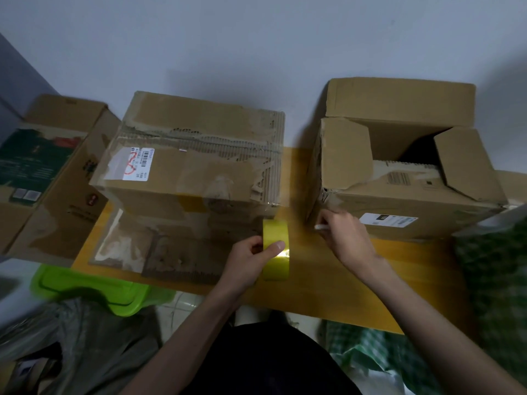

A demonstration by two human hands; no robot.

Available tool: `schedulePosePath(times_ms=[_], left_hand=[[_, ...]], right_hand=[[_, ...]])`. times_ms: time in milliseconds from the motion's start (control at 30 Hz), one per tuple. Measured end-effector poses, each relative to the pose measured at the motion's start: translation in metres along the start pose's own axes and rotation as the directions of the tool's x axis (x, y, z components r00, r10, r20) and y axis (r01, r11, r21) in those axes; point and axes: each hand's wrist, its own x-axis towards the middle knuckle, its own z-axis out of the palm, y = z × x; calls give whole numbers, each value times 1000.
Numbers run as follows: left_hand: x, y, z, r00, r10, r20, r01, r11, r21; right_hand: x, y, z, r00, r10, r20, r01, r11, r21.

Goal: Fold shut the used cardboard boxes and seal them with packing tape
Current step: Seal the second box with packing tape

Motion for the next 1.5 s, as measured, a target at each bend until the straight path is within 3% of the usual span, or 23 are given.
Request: schedulePosePath(times_ms=[100, 200, 433, 567, 633, 733, 867, 1167, 1500], left_hand=[[1, -1, 0, 1000, -2, -11, 2, 1000, 9], [1, -4, 0, 1000, 6, -15, -6, 1000, 27], [3, -5, -2, 1000, 0, -26, 1, 998, 63], [2, -4, -1, 1000, -5, -11, 6, 997, 79], [3, -5, -1, 1000, -14, -17, 15, 996, 92], [6, -5, 1, 1000, -9, -30, 12, 997, 71], [12, -4, 1, 999, -8, -39, 10, 997, 74], [19, -12, -2, 997, 7, -74, 3, 992, 130], [21, -22, -4, 990, 89, -108, -48, 939, 342]], right_hand=[[-14, 35, 52, 960, 195, 200, -214, 974, 77], [-31, 60, 107, 909, 278, 309, -334, 932, 144], [-35, 78, 156, 868, 382, 319, -461, 859, 224], [-17, 64, 133, 895, 327, 305, -404, 883, 239], [-5, 40, 104, 938, 277, 209, -338, 864, 372], [10, -1, 56, 964, 247, 98, -247, 697, 673], [14, -40, 18, 958, 182, 220, -276, 392, 877], [18, -52, 21, 916, -3, 402, -385, 279, 880], [18, -56, 32, 885, 55, 462, -463, 216, 860]])
